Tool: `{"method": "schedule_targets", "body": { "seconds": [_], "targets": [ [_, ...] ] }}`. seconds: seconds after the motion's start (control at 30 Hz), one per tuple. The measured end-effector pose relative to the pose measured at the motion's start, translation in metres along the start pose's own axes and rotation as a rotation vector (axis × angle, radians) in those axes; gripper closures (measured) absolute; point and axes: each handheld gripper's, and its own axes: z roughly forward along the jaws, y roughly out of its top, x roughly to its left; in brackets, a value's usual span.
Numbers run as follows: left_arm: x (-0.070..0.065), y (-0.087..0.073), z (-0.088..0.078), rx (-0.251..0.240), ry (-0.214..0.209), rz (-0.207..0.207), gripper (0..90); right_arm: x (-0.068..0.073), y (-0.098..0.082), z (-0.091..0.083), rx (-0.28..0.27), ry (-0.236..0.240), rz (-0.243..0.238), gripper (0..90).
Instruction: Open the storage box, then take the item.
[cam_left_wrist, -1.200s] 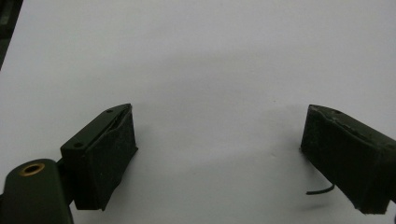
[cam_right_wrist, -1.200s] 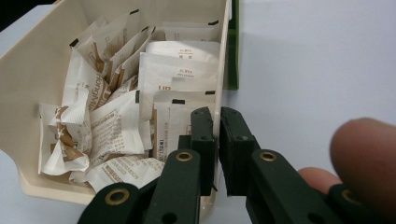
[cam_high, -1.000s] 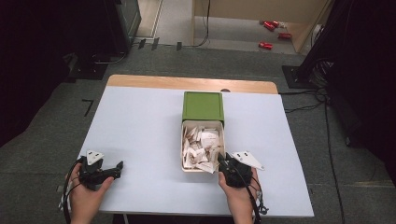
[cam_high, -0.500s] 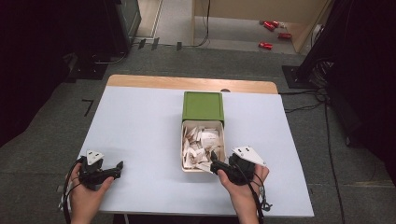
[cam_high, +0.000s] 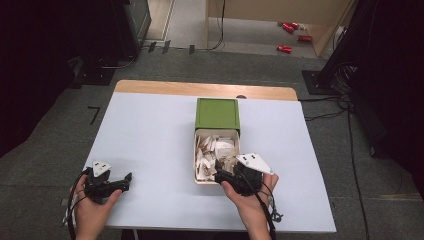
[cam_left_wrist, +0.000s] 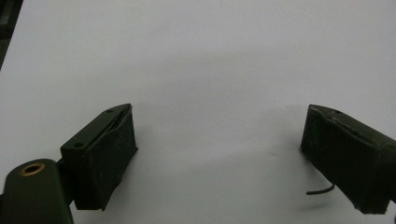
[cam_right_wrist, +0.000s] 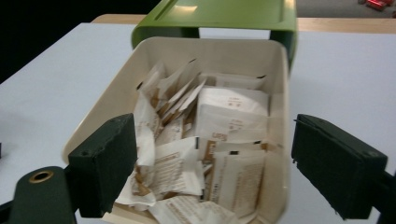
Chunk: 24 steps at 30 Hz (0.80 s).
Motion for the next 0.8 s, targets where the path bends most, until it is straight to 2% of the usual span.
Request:
{"method": "schedule_targets", "body": {
  "seconds": [0.37, 0.8],
  "targets": [
    [0.0, 0.0, 0.0, 0.0, 0.0, 0.0, 10.7, 0.018, -0.006, 0.01, 0.008, 0.028, -0.025, 25.4],
    [0.0, 0.0, 0.0, -0.001, 0.0, 0.0, 10.7, 0.024, -0.013, 0.02, 0.019, 0.032, -0.038, 32.6]
  ]
}}
